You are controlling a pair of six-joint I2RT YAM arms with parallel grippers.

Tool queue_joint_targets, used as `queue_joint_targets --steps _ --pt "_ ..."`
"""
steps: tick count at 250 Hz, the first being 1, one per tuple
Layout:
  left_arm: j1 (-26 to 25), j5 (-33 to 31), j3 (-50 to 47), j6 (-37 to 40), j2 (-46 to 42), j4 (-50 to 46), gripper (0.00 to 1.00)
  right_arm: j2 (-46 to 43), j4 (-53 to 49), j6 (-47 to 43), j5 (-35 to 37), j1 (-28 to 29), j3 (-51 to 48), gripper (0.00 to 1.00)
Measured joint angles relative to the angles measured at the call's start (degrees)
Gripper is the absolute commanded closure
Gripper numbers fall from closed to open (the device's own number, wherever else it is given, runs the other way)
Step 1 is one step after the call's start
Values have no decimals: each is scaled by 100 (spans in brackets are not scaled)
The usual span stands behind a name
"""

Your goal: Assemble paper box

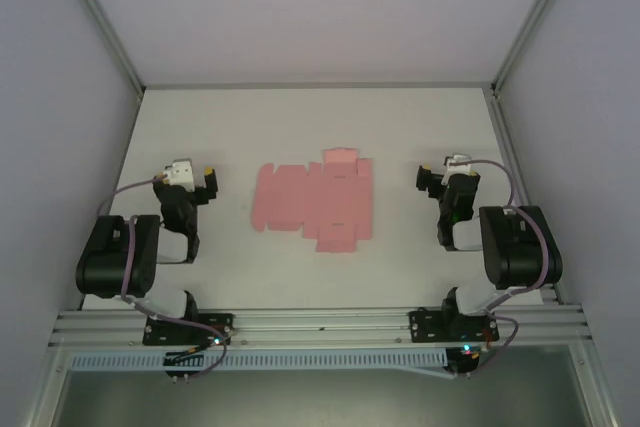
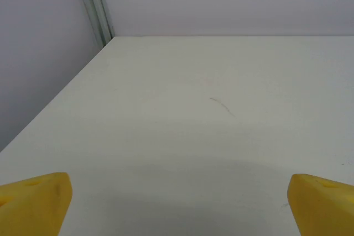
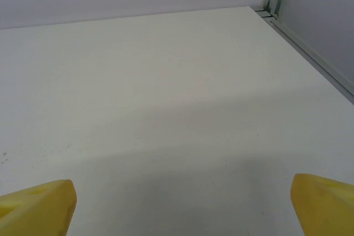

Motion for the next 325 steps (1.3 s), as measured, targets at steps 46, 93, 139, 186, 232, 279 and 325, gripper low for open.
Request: queue_joint_targets --steps 46,93,139,186,232,279,325 --pt "0 0 0 0 0 0 0 0 0 0 0 0 0 0" --pt "-2 20 0 2 0 0 0 0 0 2 0 0 0 0" --pt "-2 20 0 0 0 0 0 0 0 2 -4 0 0 0" --pt "0 107 2 2 0 0 0 0 0 2 -42 0 0 0" --pt "0 142 17 0 -17 -52 0 -15 -15 15 -37 0 0 0" --pt "0 144 315 0 -490 -732 0 -380 -293 17 -39 0 26 0" --pt "-2 208 981 -374 -1405 -2435 0 -1220 -1711 31 -35 111 518 2"
